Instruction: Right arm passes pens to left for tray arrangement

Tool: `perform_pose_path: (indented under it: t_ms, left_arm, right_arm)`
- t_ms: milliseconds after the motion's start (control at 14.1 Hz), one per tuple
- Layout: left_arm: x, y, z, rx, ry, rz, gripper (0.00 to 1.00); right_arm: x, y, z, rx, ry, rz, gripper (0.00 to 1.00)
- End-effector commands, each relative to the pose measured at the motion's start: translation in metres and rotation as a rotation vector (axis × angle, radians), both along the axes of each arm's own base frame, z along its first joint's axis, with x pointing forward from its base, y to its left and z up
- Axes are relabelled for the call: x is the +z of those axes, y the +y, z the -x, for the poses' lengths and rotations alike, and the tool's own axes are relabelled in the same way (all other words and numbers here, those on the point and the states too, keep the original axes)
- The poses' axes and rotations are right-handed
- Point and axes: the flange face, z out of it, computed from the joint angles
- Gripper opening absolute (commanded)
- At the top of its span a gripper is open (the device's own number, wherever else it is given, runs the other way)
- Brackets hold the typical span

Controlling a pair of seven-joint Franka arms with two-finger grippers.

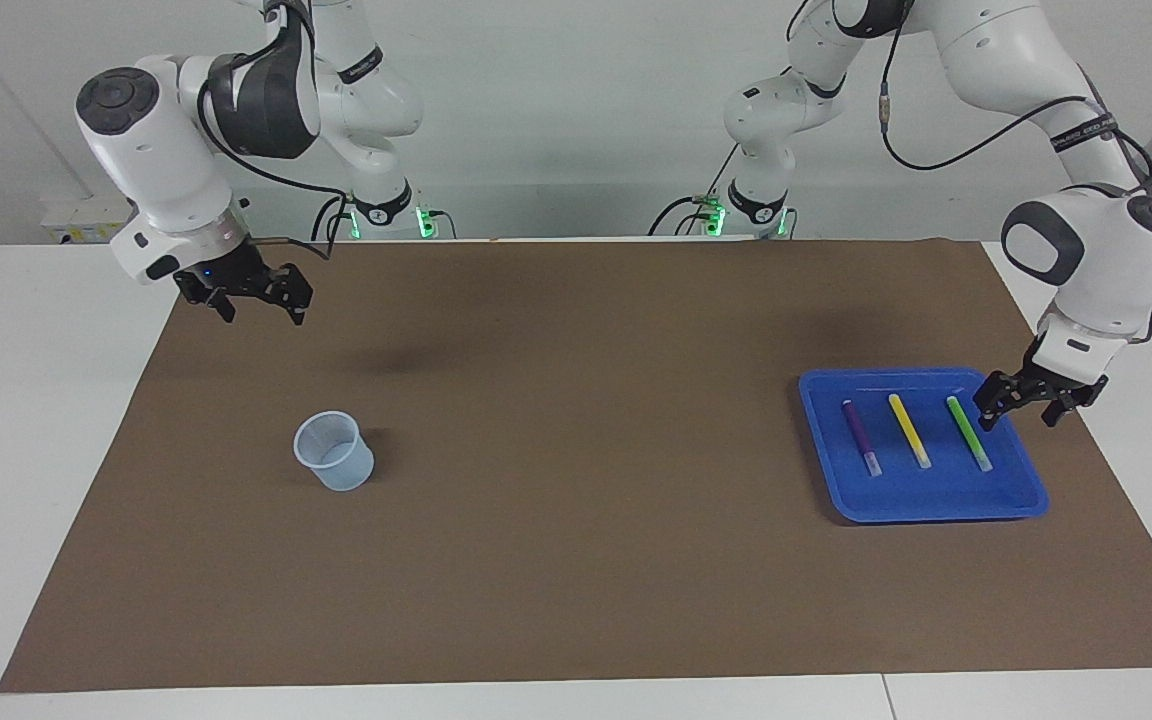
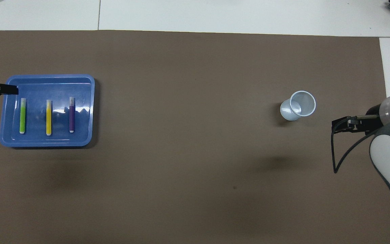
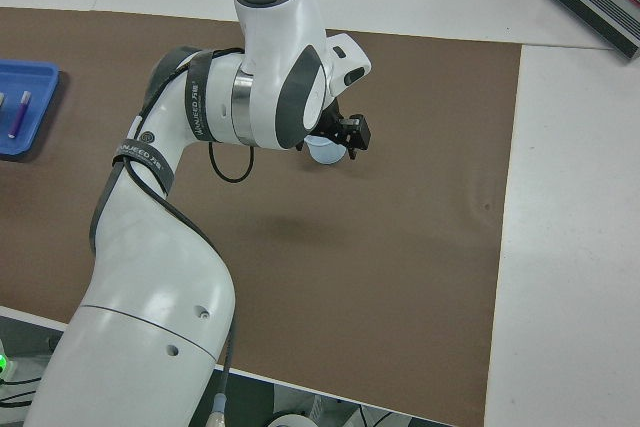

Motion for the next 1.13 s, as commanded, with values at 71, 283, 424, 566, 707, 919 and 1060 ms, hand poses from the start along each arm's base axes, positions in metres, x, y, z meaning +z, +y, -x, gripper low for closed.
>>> perform_pose_path:
  t_ms: [71, 283, 424, 566, 707, 919, 1060]
  left_arm:
    - [0.073, -0.03, 0.026, -0.024, -0.015, -0.036, 1.0]
    - [0.152, -0.085, 0.065, -0.091, 0.019, -0.048, 1.0]
    - [0.175, -0.096, 0.083, -0.105, 0.086, -0.035, 1.0]
    - [0.18, -0.117, 0.09, -0.132, 0.097, -0.035, 1.0]
    - [0.181, -0.114, 0.095, -0.124, 0.121, -0.032, 1.0]
    - [0.173, -0.116, 0.107, -0.13, 0.151, -0.035, 1.0]
    - [0.177, -0.119, 0.114, -0.133, 0.211, -0.03, 1.0]
  right_arm:
    - [0.014, -0.008, 0.002, 0.001, -0.043, 0.002, 1.0]
    - [0.028, -0.004, 0.007, 0.009, -0.06, 0.007, 1.0]
    - [0.044, -0.001, 0.01, 0.011, -0.095, 0.012, 1.0]
    - [0.056, 0.0, 0.009, 0.012, -0.118, 0.014, 1.0]
    - [0.059, 0.003, 0.009, 0.02, -0.123, 0.014, 1.0]
    - [0.059, 0.006, 0.008, 0.016, -0.129, -0.003, 1.0]
    - [0.062, 0.009, 0.007, -0.003, -0.135, -0.058, 1.0]
